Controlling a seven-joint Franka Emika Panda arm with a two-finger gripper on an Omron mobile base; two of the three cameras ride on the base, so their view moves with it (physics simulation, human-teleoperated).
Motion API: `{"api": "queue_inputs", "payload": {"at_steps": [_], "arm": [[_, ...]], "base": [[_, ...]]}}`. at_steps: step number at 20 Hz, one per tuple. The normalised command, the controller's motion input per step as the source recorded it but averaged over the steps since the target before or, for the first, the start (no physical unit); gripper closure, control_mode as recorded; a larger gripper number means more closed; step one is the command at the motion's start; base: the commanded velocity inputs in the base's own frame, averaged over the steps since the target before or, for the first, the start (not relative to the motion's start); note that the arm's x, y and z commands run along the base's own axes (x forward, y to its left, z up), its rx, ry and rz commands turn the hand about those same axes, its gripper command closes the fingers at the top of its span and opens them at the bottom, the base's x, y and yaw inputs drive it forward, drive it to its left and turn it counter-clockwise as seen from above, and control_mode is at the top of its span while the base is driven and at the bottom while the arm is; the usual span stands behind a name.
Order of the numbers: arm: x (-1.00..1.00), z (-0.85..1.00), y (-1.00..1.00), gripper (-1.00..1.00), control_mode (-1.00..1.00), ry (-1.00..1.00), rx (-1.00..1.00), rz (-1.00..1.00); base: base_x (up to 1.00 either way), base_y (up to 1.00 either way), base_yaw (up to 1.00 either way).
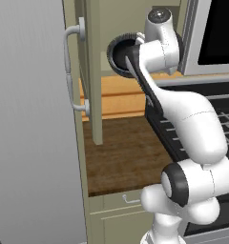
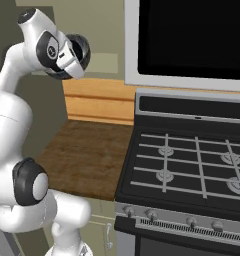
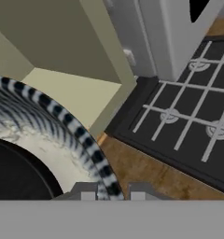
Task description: Pick up the bowls on the counter and stack them on top of one another in the open cabinet. Place the smaller bowl on top of the larger bowl.
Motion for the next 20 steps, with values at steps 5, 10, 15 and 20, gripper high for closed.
{"api": "queue_inputs", "payload": {"at_steps": [5,10,15,20], "arm": [[0.25,0.0,0.0,1.0,-1.0,0.0,0.0,-0.01],[0.53,0.0,0.0,1.0,-1.0,0.01,0.0,-0.04],[0.56,0.0,0.0,1.0,-1.0,0.01,0.0,-0.05],[0.22,0.2,0.0,1.0,-1.0,0.0,0.0,-0.07]], "base": [[0.0,0.0,0.0],[0.0,0.0,0.0],[0.0,0.0,0.0],[0.0,0.0,0.0]]}}
